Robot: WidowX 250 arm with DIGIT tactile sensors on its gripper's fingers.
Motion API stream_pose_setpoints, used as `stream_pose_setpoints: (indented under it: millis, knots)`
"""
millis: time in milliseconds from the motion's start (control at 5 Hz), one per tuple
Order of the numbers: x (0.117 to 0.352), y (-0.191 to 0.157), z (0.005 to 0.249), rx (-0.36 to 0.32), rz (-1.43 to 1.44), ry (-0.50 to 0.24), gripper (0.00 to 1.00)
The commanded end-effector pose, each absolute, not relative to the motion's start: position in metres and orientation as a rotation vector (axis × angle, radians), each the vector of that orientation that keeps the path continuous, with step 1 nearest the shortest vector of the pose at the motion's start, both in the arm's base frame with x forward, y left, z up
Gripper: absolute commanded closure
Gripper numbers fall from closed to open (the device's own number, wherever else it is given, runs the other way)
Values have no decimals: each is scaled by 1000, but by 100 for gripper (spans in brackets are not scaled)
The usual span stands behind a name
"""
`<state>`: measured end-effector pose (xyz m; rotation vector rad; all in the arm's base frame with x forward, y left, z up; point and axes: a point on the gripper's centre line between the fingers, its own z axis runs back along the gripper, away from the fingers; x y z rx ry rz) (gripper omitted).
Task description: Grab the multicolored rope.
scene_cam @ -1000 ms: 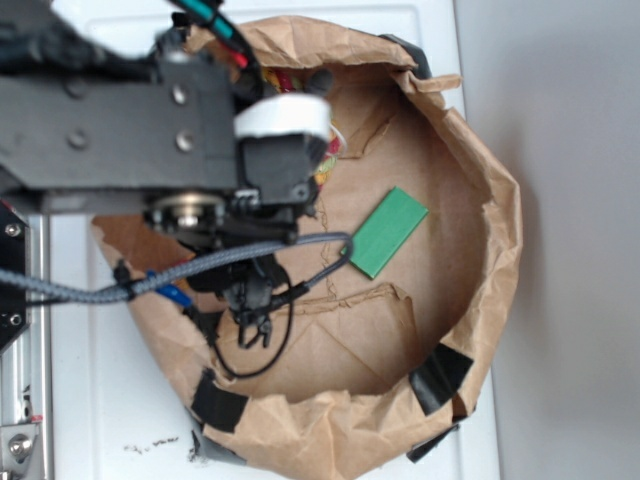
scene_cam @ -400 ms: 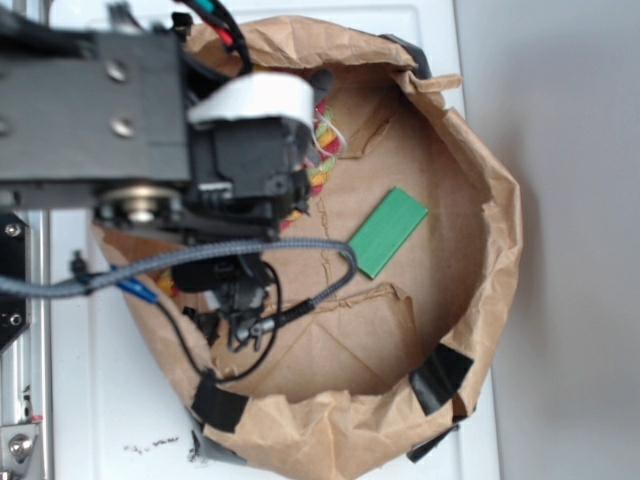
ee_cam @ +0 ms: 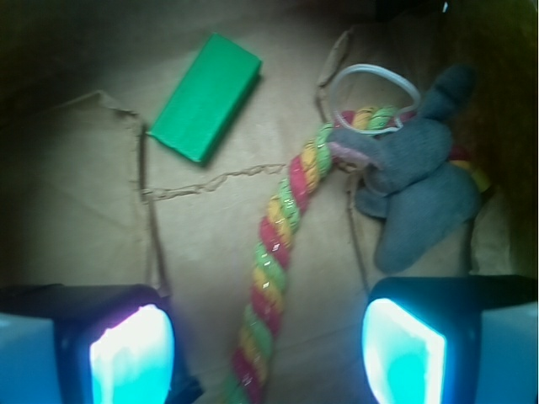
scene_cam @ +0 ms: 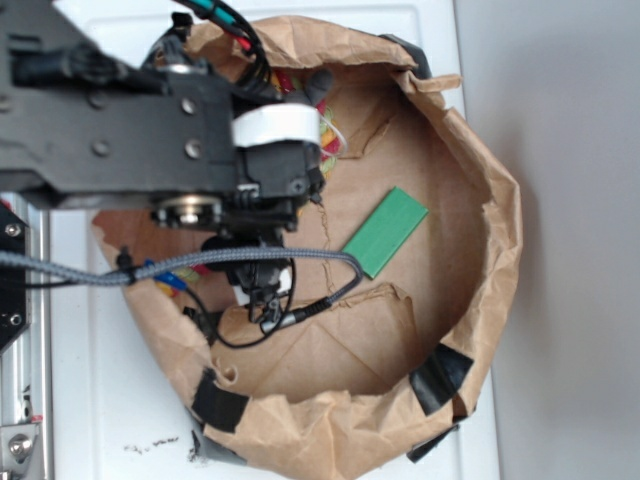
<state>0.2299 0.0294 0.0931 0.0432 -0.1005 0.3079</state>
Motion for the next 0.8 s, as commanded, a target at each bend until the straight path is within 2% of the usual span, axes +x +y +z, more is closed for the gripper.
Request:
stream_pose_setpoints:
  millis: [0,200,600]
  knots:
    - [236,48,60,115,299,-131,0]
    - [238,49,50,104,305,-118,0]
    - [237,40,20,87,350,-6,0]
